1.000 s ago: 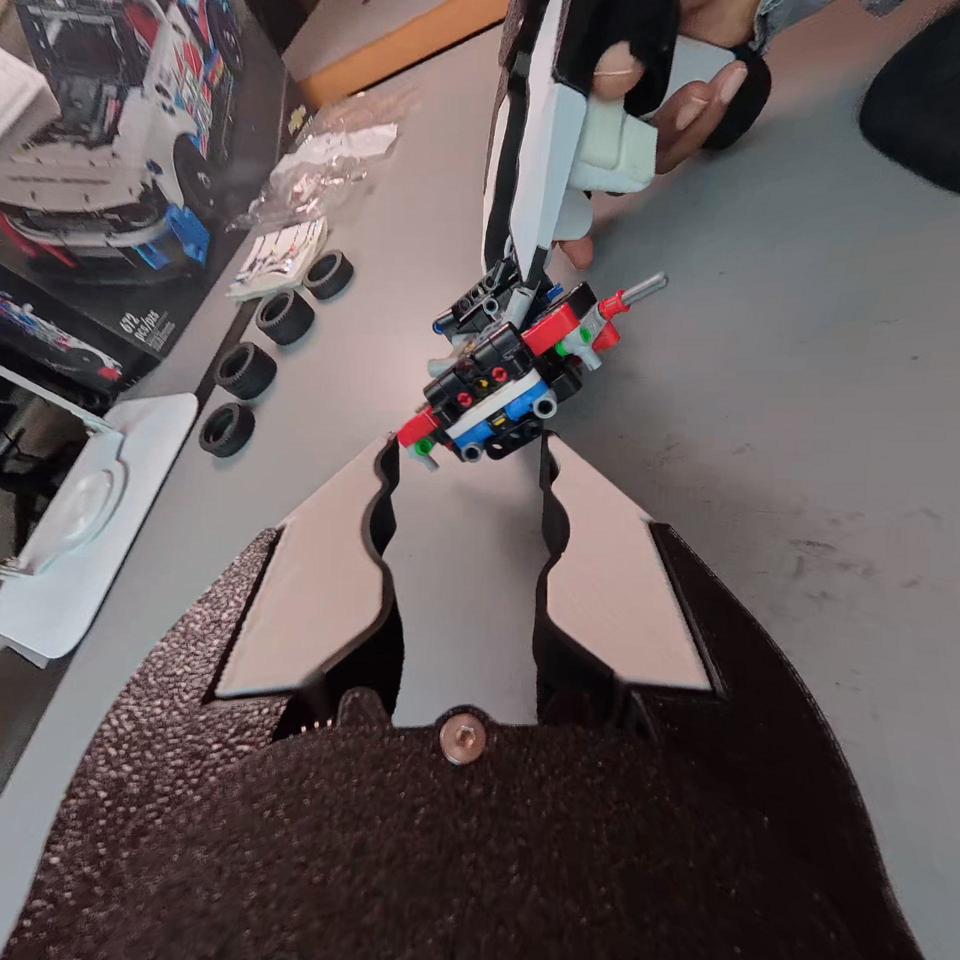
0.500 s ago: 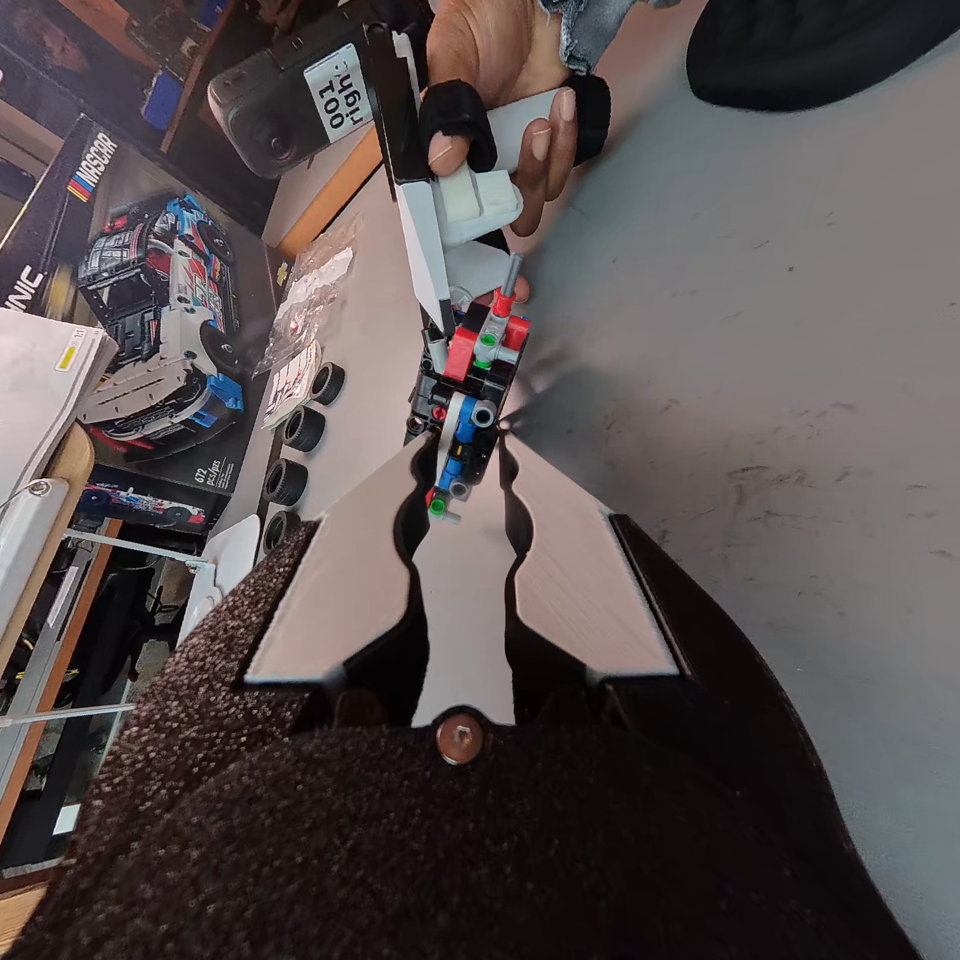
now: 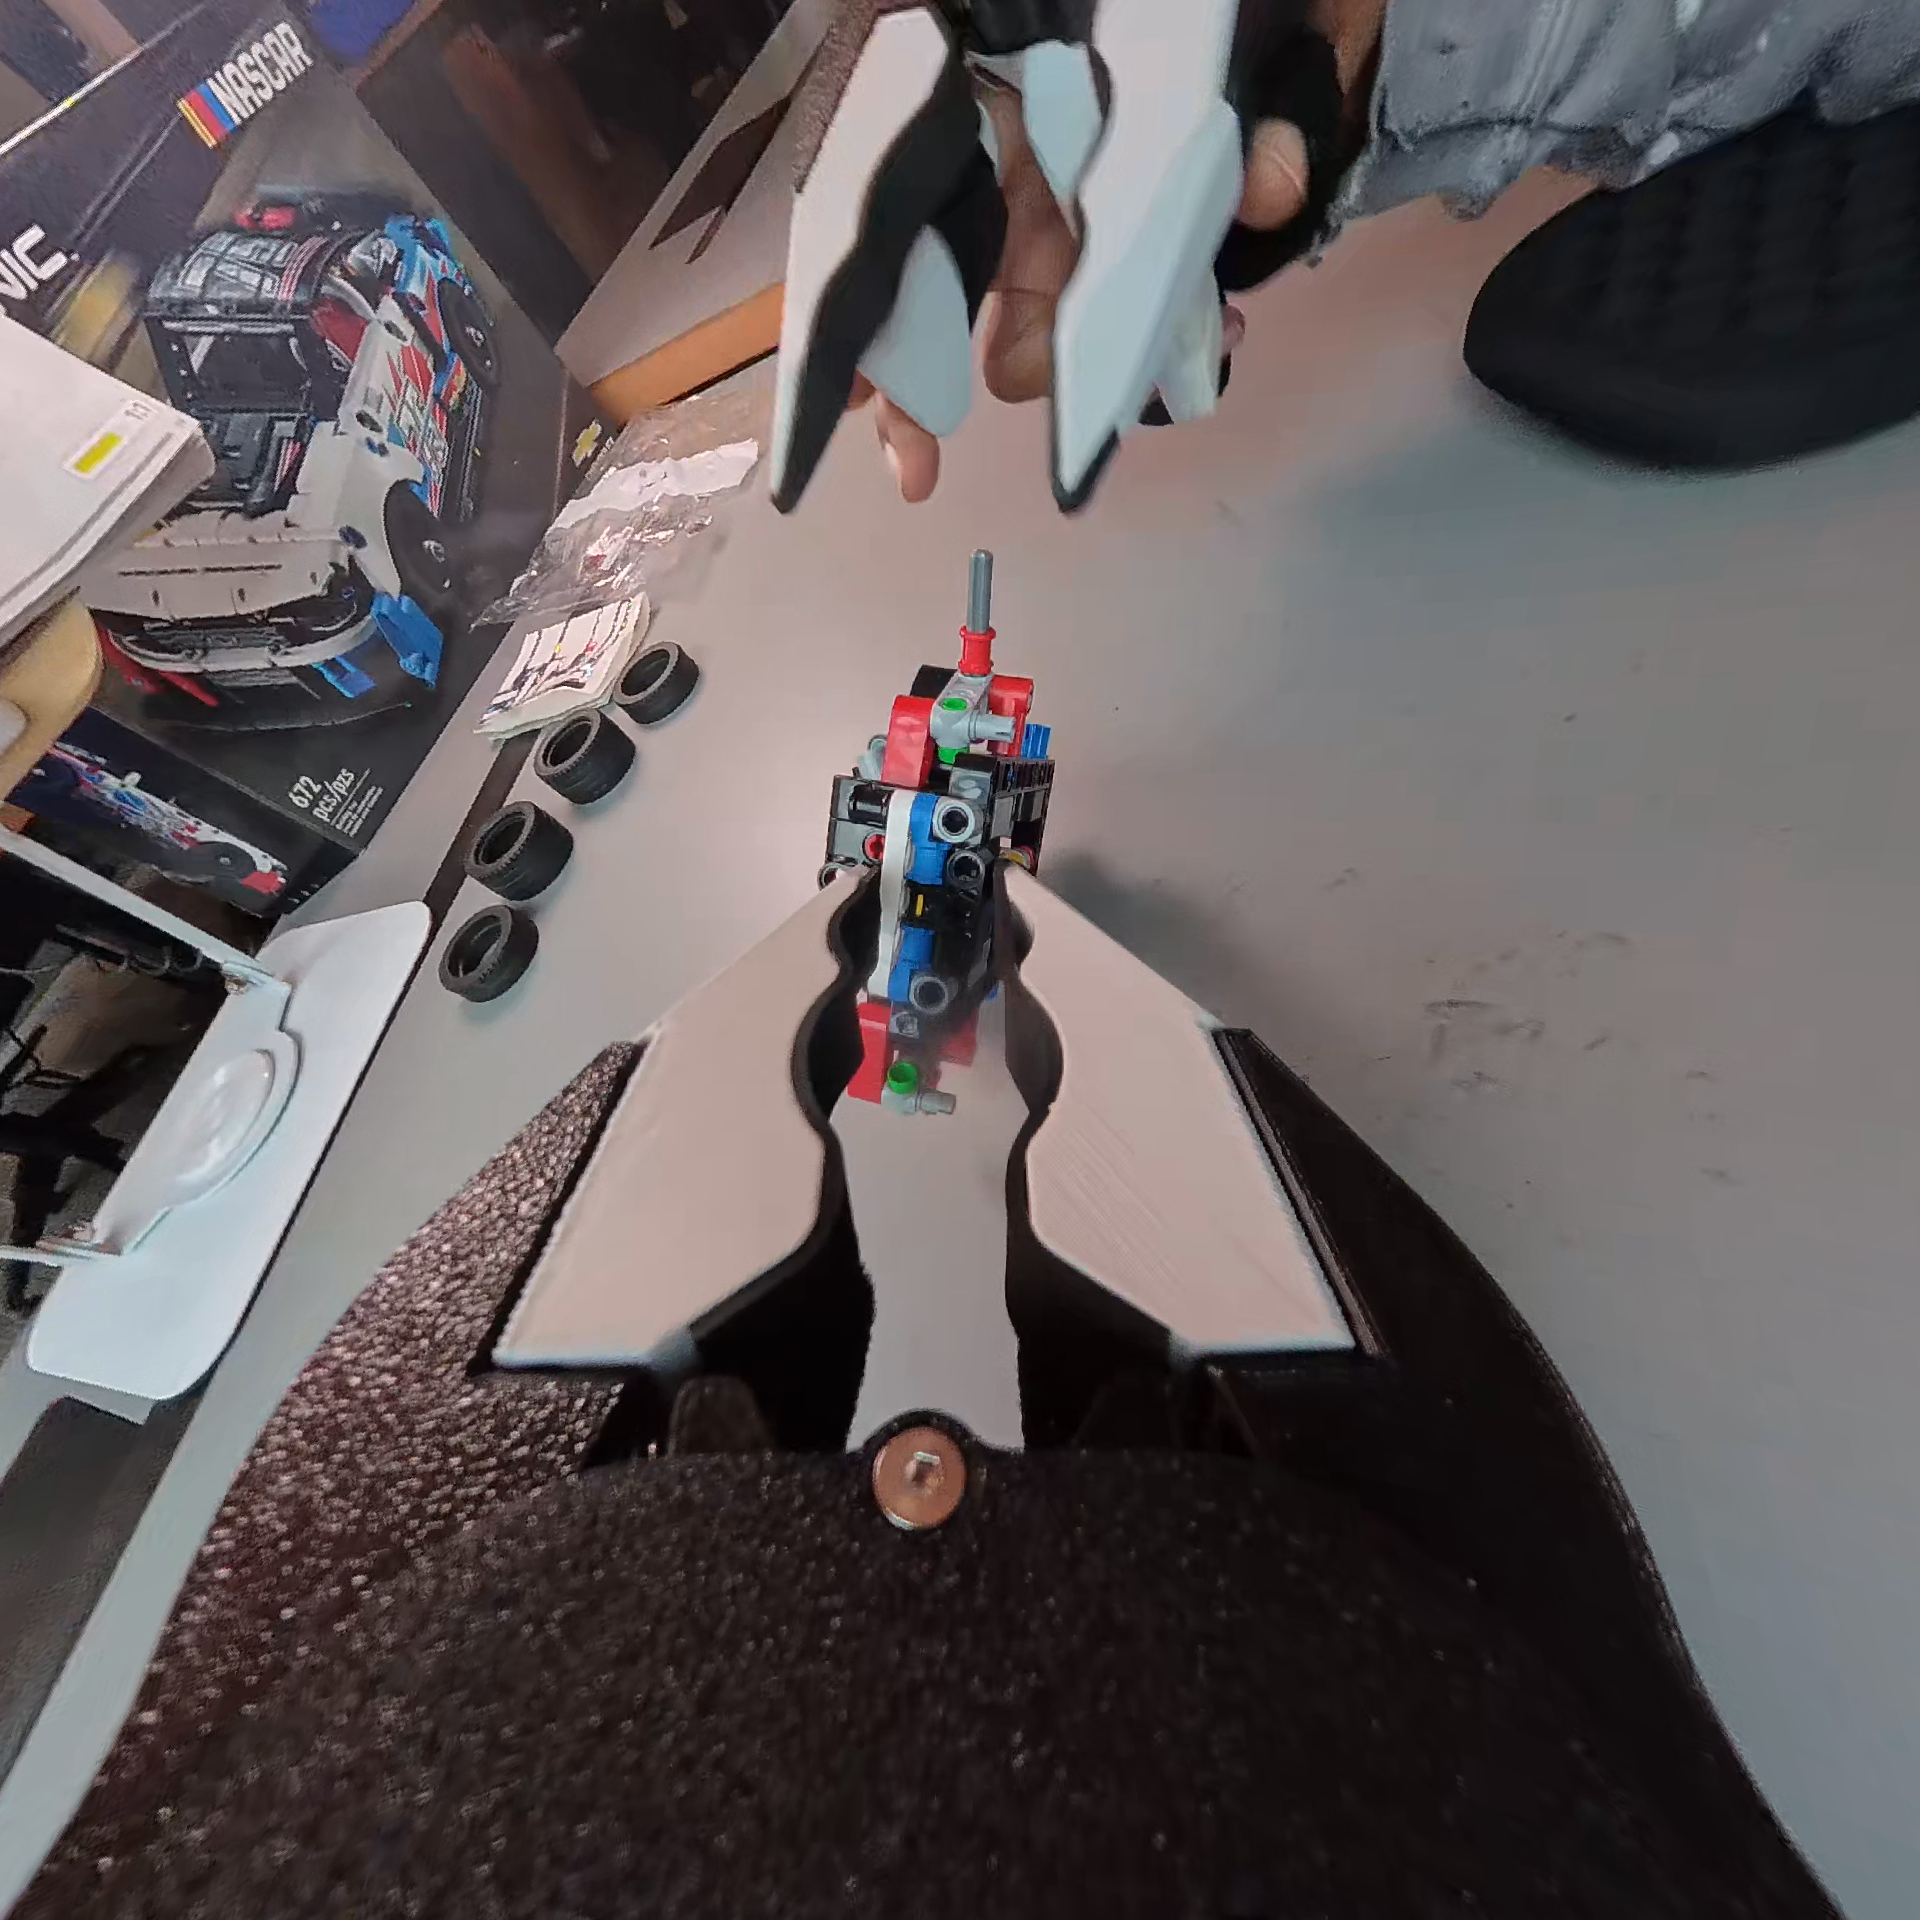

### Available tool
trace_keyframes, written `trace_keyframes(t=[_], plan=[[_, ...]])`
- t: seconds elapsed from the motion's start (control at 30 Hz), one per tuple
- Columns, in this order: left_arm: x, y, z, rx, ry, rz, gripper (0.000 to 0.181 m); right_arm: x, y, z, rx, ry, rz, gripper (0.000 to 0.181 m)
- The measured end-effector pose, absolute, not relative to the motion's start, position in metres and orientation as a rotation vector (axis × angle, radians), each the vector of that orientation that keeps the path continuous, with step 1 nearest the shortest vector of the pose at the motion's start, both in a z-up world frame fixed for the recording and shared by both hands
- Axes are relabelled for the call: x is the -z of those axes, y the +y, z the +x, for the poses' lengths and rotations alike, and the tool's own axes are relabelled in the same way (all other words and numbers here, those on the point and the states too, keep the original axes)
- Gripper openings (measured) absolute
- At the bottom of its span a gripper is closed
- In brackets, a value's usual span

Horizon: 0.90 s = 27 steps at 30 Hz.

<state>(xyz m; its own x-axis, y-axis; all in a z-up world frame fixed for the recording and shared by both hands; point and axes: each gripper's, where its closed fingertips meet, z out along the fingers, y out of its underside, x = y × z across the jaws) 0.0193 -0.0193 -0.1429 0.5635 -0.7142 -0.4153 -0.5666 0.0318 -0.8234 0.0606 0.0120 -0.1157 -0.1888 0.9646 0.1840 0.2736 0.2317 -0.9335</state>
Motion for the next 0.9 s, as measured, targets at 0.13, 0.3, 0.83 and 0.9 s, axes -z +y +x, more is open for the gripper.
trace_keyframes(t=[0.13,0.3,0.83,0.9], plan=[[0.142,-0.026,0.023,0.218,1.095,-1.628,0.021,0.147,-0.005,0.036,-0.736,-1.795,-1.071,0.067],[0.141,-0.036,0.032,0.257,1.154,-1.580,0.021,0.158,-0.012,0.022,-0.665,-1.799,-1.028,0.043],[0.147,-0.050,0.034,0.206,1.306,-1.548,0.020,0.156,-0.029,0.024,-0.632,-1.819,-0.910,0.041],[0.145,-0.051,0.035,0.227,1.306,-1.538,0.020,0.160,-0.034,0.024,-0.595,-1.848,-0.870,0.029]])
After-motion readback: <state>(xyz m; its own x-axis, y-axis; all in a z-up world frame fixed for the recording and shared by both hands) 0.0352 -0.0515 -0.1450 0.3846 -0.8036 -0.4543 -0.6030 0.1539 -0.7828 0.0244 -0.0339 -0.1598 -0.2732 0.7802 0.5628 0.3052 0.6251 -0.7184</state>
